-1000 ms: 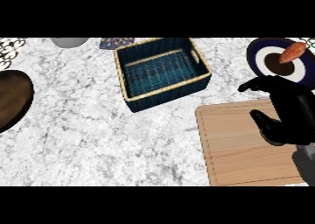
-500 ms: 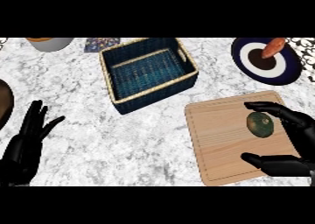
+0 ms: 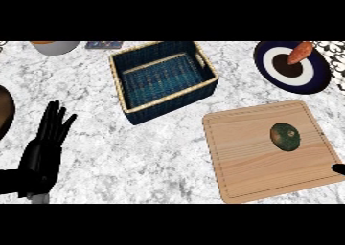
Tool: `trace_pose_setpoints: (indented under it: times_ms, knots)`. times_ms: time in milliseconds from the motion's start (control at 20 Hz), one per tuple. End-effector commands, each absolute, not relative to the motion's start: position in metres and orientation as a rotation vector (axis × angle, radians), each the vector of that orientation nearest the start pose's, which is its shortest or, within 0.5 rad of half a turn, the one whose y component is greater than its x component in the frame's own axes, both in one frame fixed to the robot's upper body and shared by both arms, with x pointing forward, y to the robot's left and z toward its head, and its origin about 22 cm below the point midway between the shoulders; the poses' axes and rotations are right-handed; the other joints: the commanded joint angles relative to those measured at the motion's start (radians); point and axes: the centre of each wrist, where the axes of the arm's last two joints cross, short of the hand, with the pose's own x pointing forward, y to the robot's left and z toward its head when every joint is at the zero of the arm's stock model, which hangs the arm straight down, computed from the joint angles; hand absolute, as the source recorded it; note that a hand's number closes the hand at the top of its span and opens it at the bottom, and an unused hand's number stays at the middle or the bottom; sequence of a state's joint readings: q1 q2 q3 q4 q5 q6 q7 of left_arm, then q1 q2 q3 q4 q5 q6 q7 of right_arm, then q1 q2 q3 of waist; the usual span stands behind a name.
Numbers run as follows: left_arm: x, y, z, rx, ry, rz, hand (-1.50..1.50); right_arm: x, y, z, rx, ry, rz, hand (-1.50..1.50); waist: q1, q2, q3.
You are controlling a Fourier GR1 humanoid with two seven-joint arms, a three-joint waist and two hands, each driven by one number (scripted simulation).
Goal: Pick the squash from the cutting board and place it in the basket
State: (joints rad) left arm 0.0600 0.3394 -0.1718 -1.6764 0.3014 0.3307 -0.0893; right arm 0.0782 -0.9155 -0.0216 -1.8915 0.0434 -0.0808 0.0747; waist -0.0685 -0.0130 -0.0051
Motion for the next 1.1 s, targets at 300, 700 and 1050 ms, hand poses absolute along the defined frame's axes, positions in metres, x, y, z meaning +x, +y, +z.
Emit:
trace_pose_setpoints:
  times_ms: [300, 700, 1050]
  knots:
    - [0.235, 0.257, 0.036, 0.133, -1.662, 0.076, 0.0, 0.193, -0.343, 0.244, -0.714, -1.246, 1.118, -1.5, 0.035, 0.005, 0.003]
    - [0.247, 0.246, 0.022, 0.1, -1.661, 0.064, 0.0, 0.188, -0.335, 0.241, -0.759, -1.176, 1.09, -1.5, 0.059, 0.012, 0.005]
    - [0.238, 0.23, 0.027, 0.087, -1.671, 0.033, 0.0, 0.207, -0.336, 0.206, -0.821, -1.09, 1.084, -1.5, 0.074, 0.014, 0.005]
